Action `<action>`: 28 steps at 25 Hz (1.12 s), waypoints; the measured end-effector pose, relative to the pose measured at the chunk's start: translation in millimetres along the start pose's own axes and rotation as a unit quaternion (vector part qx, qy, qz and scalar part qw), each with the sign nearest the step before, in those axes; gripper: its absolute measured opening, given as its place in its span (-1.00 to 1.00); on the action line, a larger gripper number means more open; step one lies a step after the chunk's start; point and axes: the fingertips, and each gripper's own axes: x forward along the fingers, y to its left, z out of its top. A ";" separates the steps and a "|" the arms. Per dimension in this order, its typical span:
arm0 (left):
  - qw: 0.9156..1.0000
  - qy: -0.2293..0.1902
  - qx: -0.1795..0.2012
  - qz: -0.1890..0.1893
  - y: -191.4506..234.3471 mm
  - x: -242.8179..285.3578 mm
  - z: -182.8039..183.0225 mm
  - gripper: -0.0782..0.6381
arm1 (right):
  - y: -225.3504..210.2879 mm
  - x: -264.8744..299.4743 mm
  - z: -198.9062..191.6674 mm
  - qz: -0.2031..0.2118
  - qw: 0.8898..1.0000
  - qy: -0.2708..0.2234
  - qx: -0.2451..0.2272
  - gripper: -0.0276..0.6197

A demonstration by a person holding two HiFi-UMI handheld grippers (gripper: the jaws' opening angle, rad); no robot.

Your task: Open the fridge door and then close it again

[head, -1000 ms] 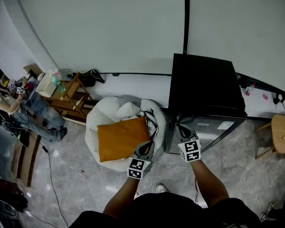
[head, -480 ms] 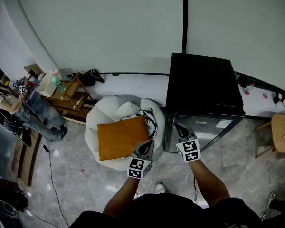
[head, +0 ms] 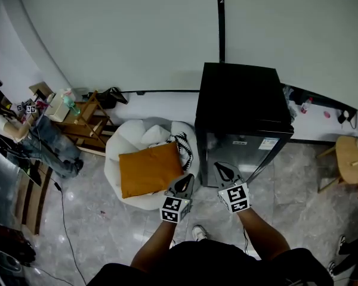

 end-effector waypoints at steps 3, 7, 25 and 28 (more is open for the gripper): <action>1.000 -0.007 -0.006 -0.002 -20.1 -6.0 0.4 -0.72 | 6.6 -27.6 0.1 0.004 1.000 -0.005 -0.013 -0.86; 1.000 -0.023 -0.014 -0.016 -50.0 -10.7 3.4 -0.72 | 15.3 -66.0 0.8 0.005 1.000 -0.004 -0.030 -0.86; 0.999 -0.037 -0.009 -0.016 -145.6 -72.7 0.2 -0.72 | 23.2 -200.6 -5.9 -0.010 1.000 -0.020 -0.014 -0.86; 0.999 -0.036 -0.011 -0.013 -159.7 -80.5 -0.7 -0.72 | 19.4 -216.7 -7.1 -0.016 1.000 -0.023 -0.009 -0.86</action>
